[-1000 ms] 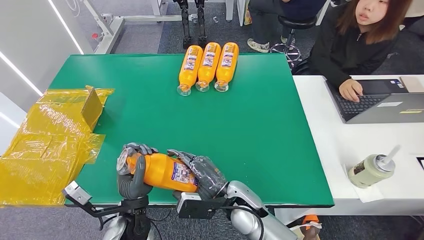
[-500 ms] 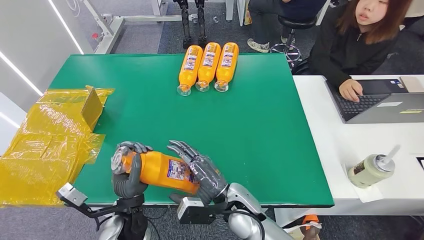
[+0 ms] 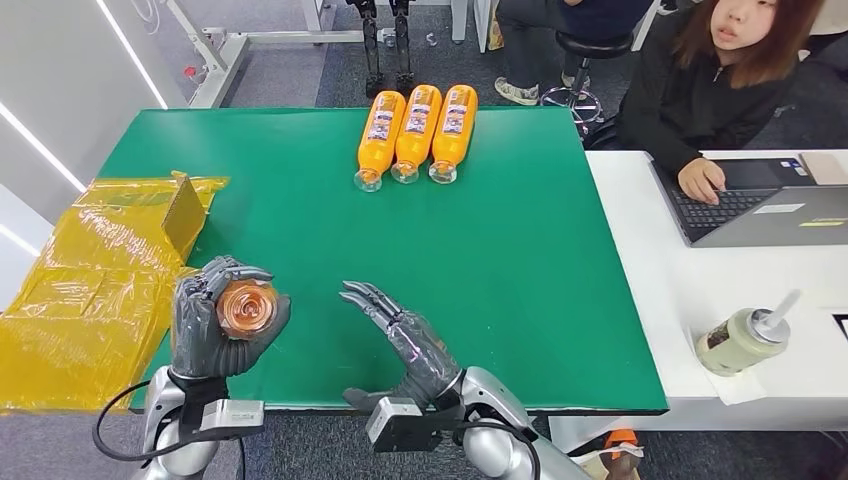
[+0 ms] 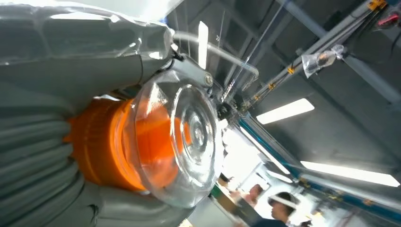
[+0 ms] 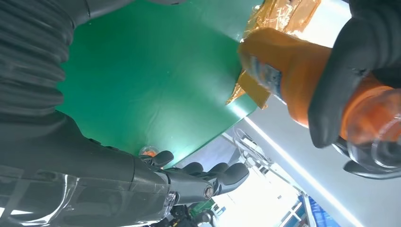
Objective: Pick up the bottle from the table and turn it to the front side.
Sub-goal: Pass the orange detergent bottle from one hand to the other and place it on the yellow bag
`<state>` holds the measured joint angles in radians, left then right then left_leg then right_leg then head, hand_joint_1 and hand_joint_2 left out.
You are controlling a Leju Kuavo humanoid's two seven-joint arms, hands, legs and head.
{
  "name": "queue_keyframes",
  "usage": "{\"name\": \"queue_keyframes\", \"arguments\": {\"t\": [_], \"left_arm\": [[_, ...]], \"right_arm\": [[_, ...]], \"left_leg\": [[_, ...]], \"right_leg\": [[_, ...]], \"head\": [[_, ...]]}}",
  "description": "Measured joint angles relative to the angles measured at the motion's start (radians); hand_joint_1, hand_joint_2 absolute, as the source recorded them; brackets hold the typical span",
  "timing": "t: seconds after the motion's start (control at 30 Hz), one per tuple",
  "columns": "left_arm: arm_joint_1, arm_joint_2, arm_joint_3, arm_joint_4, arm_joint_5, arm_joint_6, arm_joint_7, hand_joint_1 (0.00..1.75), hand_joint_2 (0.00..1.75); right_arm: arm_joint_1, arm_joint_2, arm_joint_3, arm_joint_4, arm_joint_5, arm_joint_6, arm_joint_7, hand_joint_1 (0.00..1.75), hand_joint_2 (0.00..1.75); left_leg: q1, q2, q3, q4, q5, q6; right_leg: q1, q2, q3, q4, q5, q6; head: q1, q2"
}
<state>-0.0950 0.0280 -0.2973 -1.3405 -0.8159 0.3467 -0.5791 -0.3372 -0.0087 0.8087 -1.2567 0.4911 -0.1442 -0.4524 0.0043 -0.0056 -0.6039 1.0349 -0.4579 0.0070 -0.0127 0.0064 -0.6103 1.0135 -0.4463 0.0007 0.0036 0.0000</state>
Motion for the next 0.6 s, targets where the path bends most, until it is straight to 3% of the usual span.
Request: {"name": "queue_keyframes", "arguments": {"t": [0.17,0.33,0.47,0.6], "left_arm": [[-0.109,0.075,-0.038,0.119,-0.178,0.088,0.09,1.75,1.75],[-0.24,0.121,-0.074,0.411,-0.411,0.229,0.249,1.75,1.75],[-0.322,0.145,-0.081,0.664,-0.496,0.251,0.37,1.75,1.75],[-0.372,0.158,-0.087,0.817,-0.551,0.241,0.447,1.75,1.75]], "right_arm": [[-0.006,-0.011,0.0,-0.016,-0.019,0.012,0.006,0.0,1.75],[-0.008,-0.024,0.0,-0.036,-0.042,0.017,0.012,0.0,1.75],[-0.003,-0.035,0.0,-0.05,-0.042,0.017,0.016,0.0,1.75],[0.0,-0.041,0.001,-0.052,-0.043,0.017,0.019,0.0,1.75]], "left_leg": [[0.0,0.0,0.0,0.0,0.001,-0.001],[0.0,0.001,0.001,0.0,0.001,-0.001],[0.0,0.005,0.001,0.0,0.001,-0.001],[0.0,0.005,-0.001,0.0,0.001,-0.001]], "right_leg": [[0.0,0.0,0.0,0.0,0.001,-0.001],[0.0,0.001,0.0,0.0,0.002,-0.002],[0.0,0.005,-0.002,0.001,0.003,-0.003],[0.0,0.006,-0.003,0.001,0.003,-0.003]], "head": [[0.0,0.0],[0.0,0.0],[0.0,0.0],[0.0,0.0]]}}
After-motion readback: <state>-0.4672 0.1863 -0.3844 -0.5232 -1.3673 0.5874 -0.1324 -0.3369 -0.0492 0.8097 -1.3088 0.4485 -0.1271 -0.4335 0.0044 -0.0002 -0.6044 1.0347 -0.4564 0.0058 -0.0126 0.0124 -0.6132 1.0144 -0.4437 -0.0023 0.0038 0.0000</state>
